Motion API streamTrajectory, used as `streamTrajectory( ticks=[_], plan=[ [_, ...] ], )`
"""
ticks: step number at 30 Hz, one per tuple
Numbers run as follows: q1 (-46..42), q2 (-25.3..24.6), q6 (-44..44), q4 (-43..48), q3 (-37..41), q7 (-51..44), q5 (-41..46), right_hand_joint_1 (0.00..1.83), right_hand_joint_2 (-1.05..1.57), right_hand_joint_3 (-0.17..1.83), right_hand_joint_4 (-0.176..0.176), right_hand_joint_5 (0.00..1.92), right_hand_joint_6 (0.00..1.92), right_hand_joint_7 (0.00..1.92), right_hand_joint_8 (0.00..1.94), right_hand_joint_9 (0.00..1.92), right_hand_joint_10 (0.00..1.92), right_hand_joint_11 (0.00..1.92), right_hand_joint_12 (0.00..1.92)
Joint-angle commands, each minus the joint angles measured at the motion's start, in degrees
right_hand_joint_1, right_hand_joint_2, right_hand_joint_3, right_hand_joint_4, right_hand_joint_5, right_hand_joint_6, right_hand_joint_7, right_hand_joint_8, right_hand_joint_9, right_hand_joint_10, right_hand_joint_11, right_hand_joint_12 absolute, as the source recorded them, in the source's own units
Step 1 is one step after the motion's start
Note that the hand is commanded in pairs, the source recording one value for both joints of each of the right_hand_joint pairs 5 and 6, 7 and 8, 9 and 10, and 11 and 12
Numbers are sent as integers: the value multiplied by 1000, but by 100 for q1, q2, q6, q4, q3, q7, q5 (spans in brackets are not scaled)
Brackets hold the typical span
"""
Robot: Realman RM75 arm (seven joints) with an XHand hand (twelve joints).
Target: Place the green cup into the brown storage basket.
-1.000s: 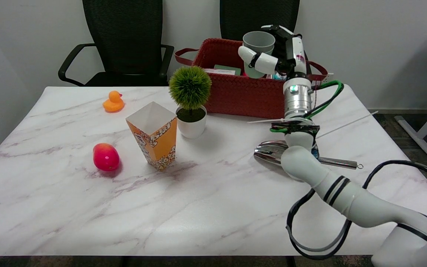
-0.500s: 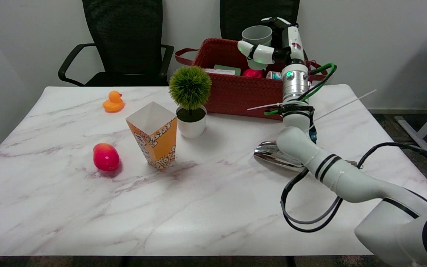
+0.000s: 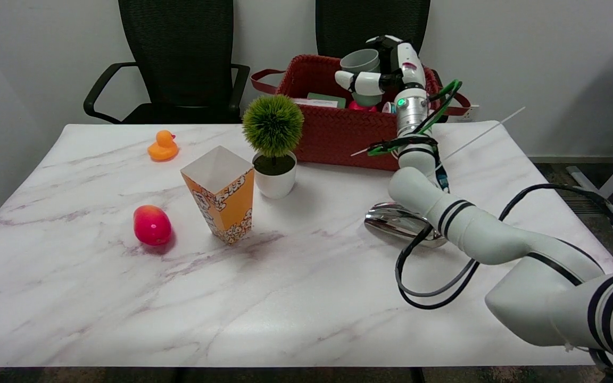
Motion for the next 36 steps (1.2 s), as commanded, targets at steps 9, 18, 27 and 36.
streamTrajectory(
  ticks=[9, 18, 27, 36],
  plan=[
    [910, -363, -713, -1837, -179, -559, -253, 1188, 529, 632, 0, 635, 635, 1248, 1248, 1045, 1045, 930, 930],
    [934, -371, -841, -1973, -19, -703, -245, 1182, 527, 584, 0, 604, 604, 1238, 1238, 1036, 1036, 913, 913],
    [918, -371, -841, -1918, 5, -703, -245, 1173, 359, 728, 0, 468, 468, 1043, 1043, 692, 692, 767, 767],
    [815, -331, -722, -1566, 29, -679, 162, 1083, -10, 758, 0, 0, 0, 382, 382, 232, 232, 73, 73]
  ],
)
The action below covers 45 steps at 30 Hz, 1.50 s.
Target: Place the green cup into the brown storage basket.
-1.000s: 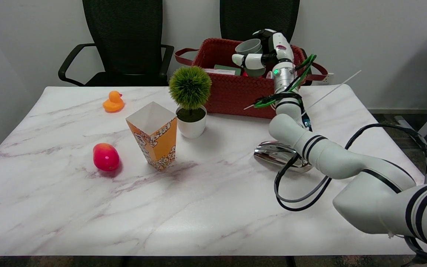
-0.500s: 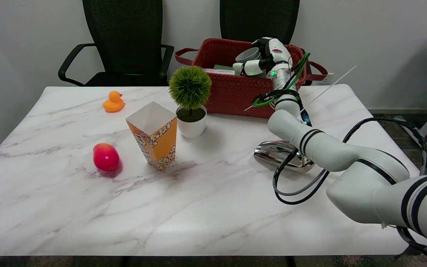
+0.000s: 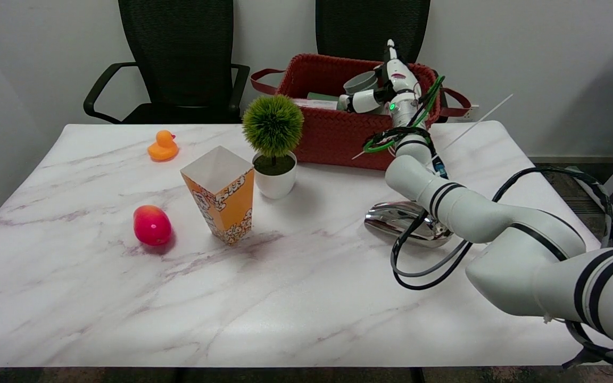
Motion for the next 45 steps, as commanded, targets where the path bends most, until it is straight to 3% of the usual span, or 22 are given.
streamTrajectory(
  ticks=[1, 6, 13, 22, 31, 33, 38, 45],
  plan=[
    [-58, 25, 36, 265, 62, -32, 445, 1052, -41, 624, 0, 0, 0, 365, 365, 222, 222, 35, 35],
    [-178, 113, 124, 674, 62, -63, 821, 928, -69, -15, 0, 0, 0, 306, 306, 203, 203, 0, 0],
    [-330, 193, 260, 1112, 166, -55, 821, 901, -64, -175, 0, 0, 0, 270, 270, 178, 178, 0, 0],
    [-1305, 609, 1196, 3120, 206, -63, 933, 916, 11, -162, 0, 0, 0, 312, 312, 277, 277, 11, 11],
    [-2550, 896, 2720, 5051, 118, -71, 885, 991, 122, 168, 0, 0, 0, 430, 430, 434, 434, 325, 325],
    [-2745, 896, 2858, 5284, 94, -71, 868, 1014, 163, 259, 0, 35, 35, 494, 494, 471, 471, 356, 356],
    [-3223, 896, 3098, 5588, 70, -71, 668, 1048, 253, 364, 0, 362, 362, 720, 720, 617, 617, 413, 413],
    [-3941, 816, 3776, 5954, -34, -47, 197, 1055, 258, 433, 0, 412, 412, 713, 713, 634, 634, 420, 420]
  ],
)
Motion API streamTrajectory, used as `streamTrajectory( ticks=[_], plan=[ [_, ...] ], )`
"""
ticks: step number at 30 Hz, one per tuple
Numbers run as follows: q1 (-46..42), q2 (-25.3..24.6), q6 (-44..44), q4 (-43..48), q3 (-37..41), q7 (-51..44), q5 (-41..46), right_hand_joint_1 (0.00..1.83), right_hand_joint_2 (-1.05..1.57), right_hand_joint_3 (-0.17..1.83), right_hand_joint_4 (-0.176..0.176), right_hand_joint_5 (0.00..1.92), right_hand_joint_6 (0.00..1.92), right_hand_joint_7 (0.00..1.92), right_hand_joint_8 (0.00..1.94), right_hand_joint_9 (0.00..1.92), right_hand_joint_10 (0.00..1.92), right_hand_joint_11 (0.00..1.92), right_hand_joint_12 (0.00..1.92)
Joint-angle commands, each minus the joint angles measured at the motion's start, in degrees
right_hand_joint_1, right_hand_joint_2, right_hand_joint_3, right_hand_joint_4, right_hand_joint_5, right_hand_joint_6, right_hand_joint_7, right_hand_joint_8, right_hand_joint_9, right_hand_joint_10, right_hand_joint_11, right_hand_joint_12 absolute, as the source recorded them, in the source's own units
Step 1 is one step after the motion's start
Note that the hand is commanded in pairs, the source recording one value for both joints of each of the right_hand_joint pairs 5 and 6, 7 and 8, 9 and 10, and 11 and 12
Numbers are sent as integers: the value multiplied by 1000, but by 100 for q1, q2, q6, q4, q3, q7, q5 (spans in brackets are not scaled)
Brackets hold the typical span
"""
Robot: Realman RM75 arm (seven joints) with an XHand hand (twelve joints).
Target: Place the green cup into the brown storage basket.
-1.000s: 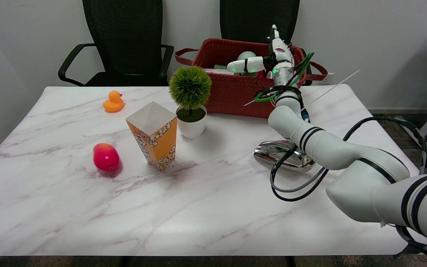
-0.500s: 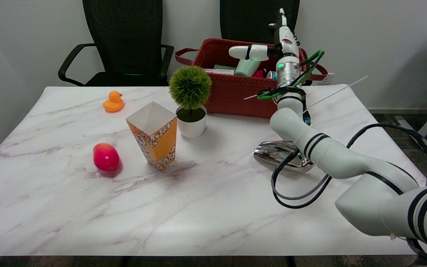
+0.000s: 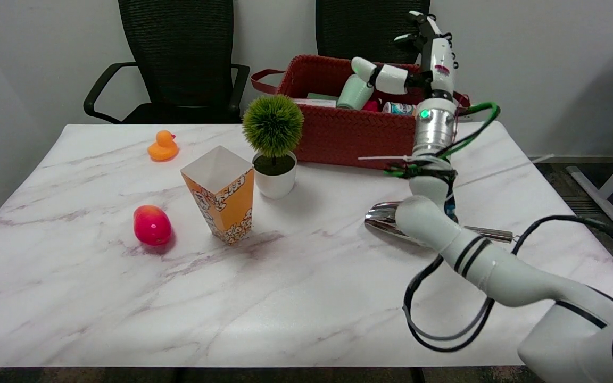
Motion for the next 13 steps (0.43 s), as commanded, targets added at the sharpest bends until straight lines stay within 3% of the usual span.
streamTrajectory(
  ticks=[1, 13],
  plan=[
    [-1865, 132, 1741, 1834, -177, 23, -655, 1053, 272, 446, 0, 417, 417, 701, 701, 625, 625, 398, 398],
    [-2704, -57, 2988, 2285, -736, 42, -1775, 1044, 333, 527, 0, 374, 374, 668, 668, 581, 581, 346, 346]
  ],
)
